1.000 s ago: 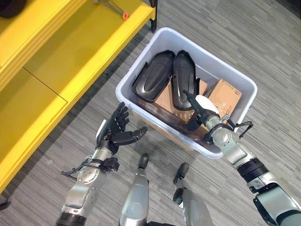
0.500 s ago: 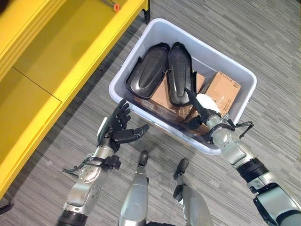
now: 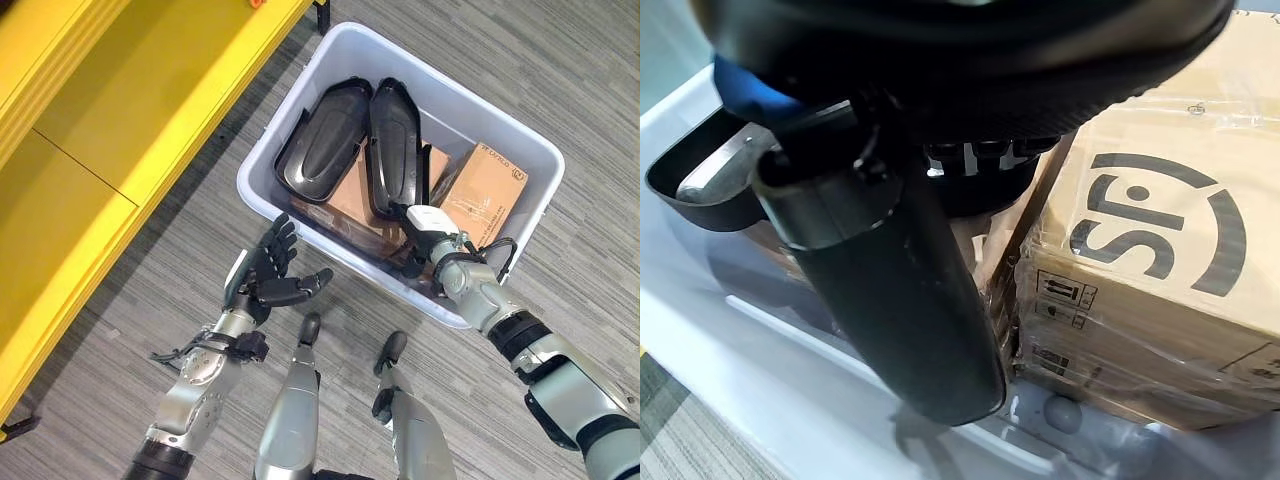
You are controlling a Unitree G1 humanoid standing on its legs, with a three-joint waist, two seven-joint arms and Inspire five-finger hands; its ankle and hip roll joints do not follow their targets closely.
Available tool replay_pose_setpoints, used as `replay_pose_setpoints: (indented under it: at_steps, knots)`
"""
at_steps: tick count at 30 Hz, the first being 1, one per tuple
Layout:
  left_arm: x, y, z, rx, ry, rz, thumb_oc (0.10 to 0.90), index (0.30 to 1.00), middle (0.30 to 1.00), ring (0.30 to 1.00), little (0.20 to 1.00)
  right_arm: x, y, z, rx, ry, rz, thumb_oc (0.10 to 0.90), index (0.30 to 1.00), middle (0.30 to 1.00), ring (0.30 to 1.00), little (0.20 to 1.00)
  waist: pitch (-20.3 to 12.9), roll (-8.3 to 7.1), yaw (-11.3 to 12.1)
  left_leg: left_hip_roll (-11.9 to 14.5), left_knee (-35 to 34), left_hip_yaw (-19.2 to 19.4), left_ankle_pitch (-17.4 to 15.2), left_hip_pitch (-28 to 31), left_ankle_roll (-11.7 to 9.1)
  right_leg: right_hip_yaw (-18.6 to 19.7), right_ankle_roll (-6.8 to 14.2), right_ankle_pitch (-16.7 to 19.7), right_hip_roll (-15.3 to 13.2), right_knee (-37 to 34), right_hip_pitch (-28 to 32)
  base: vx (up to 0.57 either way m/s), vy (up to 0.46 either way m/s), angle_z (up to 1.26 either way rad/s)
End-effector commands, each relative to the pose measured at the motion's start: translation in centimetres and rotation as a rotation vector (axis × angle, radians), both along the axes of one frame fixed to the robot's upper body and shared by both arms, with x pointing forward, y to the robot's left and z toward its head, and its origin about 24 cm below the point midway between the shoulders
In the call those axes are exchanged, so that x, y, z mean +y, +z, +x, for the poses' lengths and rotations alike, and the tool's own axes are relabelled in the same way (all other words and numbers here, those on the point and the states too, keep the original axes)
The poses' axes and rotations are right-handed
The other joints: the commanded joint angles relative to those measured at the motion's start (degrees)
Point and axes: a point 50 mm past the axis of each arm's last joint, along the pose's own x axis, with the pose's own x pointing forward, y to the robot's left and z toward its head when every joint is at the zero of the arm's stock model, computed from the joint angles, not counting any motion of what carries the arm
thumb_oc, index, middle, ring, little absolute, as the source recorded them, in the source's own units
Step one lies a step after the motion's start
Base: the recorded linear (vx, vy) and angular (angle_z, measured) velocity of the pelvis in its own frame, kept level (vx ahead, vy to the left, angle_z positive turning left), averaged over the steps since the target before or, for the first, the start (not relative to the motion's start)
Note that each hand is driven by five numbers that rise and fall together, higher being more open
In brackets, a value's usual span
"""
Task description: Move parts from the plastic box to the shelf.
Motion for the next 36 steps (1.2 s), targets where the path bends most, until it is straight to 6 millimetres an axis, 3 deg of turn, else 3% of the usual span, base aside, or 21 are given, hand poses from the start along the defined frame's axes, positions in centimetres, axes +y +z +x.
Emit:
replay_pose_setpoints:
  at_steps: [1,15,16,17,18,19,36]
  knots:
    - [-1.5,4.2,-0.5,-0.219,-0.100,-0.067,0.900,1.000,1.000,1.000,1.000,1.3,5.4,1.0,-0.210,0.062,-0.095,0.900,1.000,1.000,1.000,1.000,-0.7,3.91,0.4,-3.4,-6.0,1.1,3.4,-0.8,3.5,-0.1,1.0,-9.7,1.6,10.1,0.4,-0.02,-0.022,0.09]
    - [-2.4,4.2,-0.4,-0.200,-0.144,-0.060,0.900,1.000,1.000,1.000,1.000,-2.9,5.7,2.9,-0.117,-0.187,-0.092,0.900,1.000,1.000,1.000,1.000,-0.7,6.53,1.5,-3.6,-5.9,0.8,4.7,-4.2,3.1,-1.4,1.0,-10.2,0.9,12.5,-3.8,0.00,-0.007,0.03]
    - [-2.4,4.2,-0.4,-0.199,-0.152,-0.060,0.900,1.000,1.000,1.000,1.000,-3.1,5.5,3.0,-0.082,-0.201,-0.087,0.875,0.964,0.964,0.964,0.964,-0.7,6.75,1.6,-3.7,-5.7,0.8,4.7,-4.5,3.1,-1.5,0.9,-10.3,0.8,12.9,-4.1,0.00,0.000,0.00]
    - [-2.4,4.2,-0.3,-0.199,-0.158,-0.060,0.900,1.000,1.000,1.000,1.000,-3.2,5.2,3.0,-0.047,-0.209,-0.091,0.631,0.624,0.624,0.624,0.624,-0.7,6.92,1.7,-3.7,-5.7,0.9,4.8,-4.6,3.0,-1.5,0.9,-10.4,0.7,13.0,-4.2,0.00,0.000,0.00]
    - [-2.5,4.2,-0.3,-0.198,-0.162,-0.061,0.900,1.000,1.000,1.000,1.000,-3.4,5.0,3.0,-0.023,-0.211,-0.085,0.476,0.407,0.407,0.407,0.407,-0.7,7.03,1.8,-3.7,-5.6,0.9,4.8,-4.8,3.0,-1.6,0.9,-10.4,0.6,13.2,-4.4,0.00,0.000,0.00]
    - [-2.6,4.2,-0.4,-0.196,-0.167,-0.059,0.900,1.000,1.000,1.000,1.000,-3.6,4.5,3.0,0.028,-0.215,-0.080,0.400,0.300,0.300,0.300,0.300,-0.7,7.21,1.9,-3.7,-5.5,0.8,4.9,-5.2,3.0,-1.8,0.9,-10.5,0.5,13.6,-4.8,0.00,0.000,0.00]
    - [-2.8,4.2,-0.5,-0.195,-0.200,-0.053,0.900,1.000,1.000,1.000,1.000,-4.9,1.5,2.6,0.169,-0.218,-0.130,0.400,0.300,0.300,0.300,0.300,-0.7,8.78,2.7,-4.0,-4.7,0.5,5.1,-6.7,3.2,-2.8,0.9,-10.8,0.1,14.7,-6.2,0.01,-0.004,0.01]
